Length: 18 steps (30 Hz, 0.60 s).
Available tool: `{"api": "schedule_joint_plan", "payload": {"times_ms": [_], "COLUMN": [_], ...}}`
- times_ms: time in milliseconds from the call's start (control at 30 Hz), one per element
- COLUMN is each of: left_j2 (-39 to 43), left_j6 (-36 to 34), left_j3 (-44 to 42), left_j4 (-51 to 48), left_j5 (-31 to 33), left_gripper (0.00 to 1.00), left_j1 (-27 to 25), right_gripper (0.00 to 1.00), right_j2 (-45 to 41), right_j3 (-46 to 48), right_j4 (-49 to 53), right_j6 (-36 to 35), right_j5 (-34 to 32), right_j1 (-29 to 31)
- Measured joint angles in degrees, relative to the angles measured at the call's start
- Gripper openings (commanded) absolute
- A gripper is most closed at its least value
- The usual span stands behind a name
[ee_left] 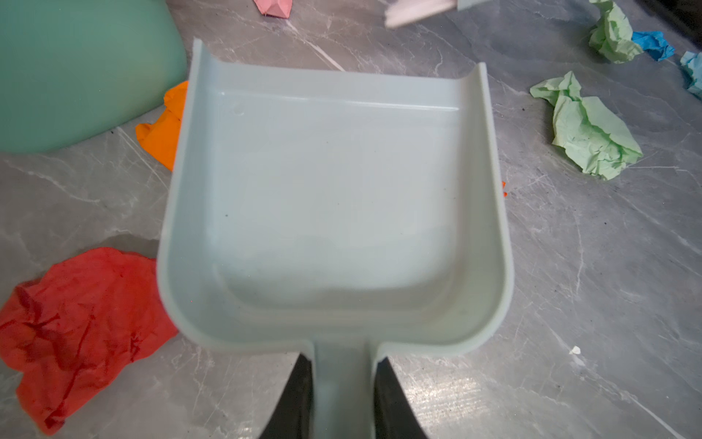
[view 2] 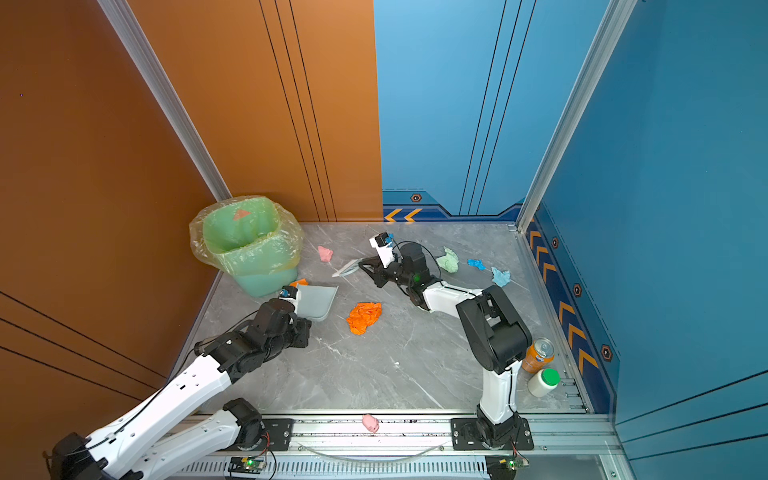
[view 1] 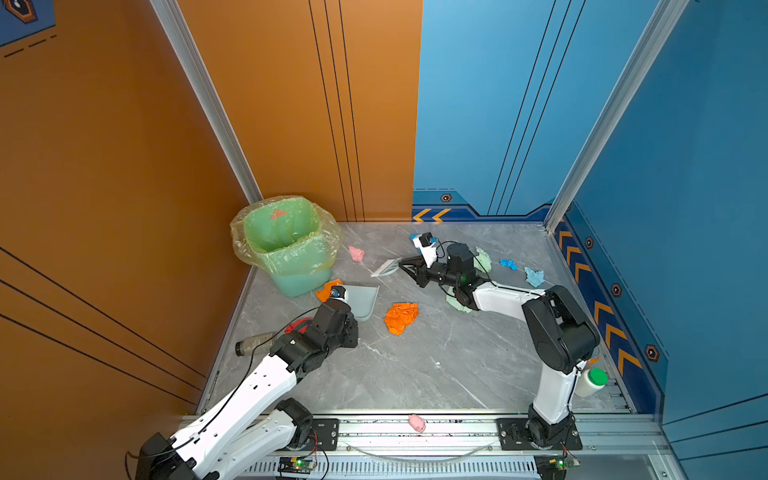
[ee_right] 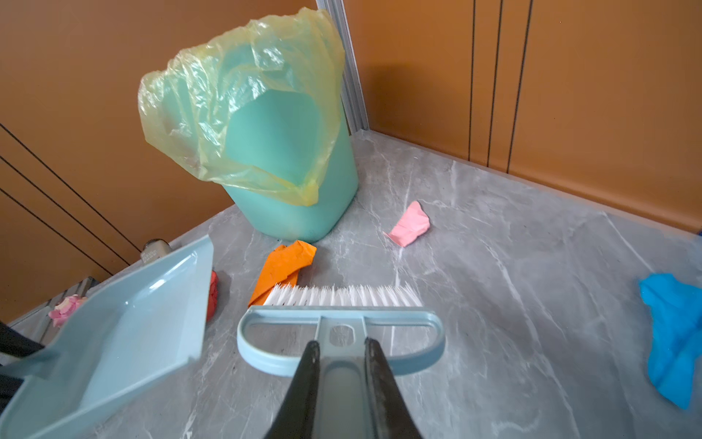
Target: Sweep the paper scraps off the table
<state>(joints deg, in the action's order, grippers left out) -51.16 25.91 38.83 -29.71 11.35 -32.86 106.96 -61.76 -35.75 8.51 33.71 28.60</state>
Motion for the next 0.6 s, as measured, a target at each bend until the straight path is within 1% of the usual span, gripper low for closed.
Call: {"api": "schedule_joint_plan", "payload": {"times_ms": [100, 267, 400, 500, 600], "left_j2": [-0.1, -0.1, -0.1, -0.1, -0.1], "left_j6": [-1.0, -1.6, -2.1, -2.6, -2.9], "left_j3": [0.9, 1.1, 1.3, 2.1, 3.0], "left_j4": [-0.5, -1.2, -1.5, -2.1, -2.2], "left_j5": [0.0, -0.3, -0.9, -1.4, -2.0], "left_gripper": [0.0, 0.0, 0.0, 0.0, 0.0], "left_j1": [1.3, 5.0, 6.8, 8.0, 9.5], "right_gripper": [0.0, 0.0, 0.0, 0.0, 0.0], "right_j2": [-1.6, -3.7, -5.1, -6.0, -6.0], "right_j3": [3.4, 8.5, 12.4, 15.8, 17.2], "right_j4": [-1.0, -3.5, -7.5, -11.6, -14.8], "right_j6": [-0.2, -0.6, -1.3, -3.0, -5.3], "right_j5": [-0.8, -1.7, -3.4, -5.9, -9.4], "right_j1": [-0.6, -0.6, 0.9, 5.4, 12.8]}}
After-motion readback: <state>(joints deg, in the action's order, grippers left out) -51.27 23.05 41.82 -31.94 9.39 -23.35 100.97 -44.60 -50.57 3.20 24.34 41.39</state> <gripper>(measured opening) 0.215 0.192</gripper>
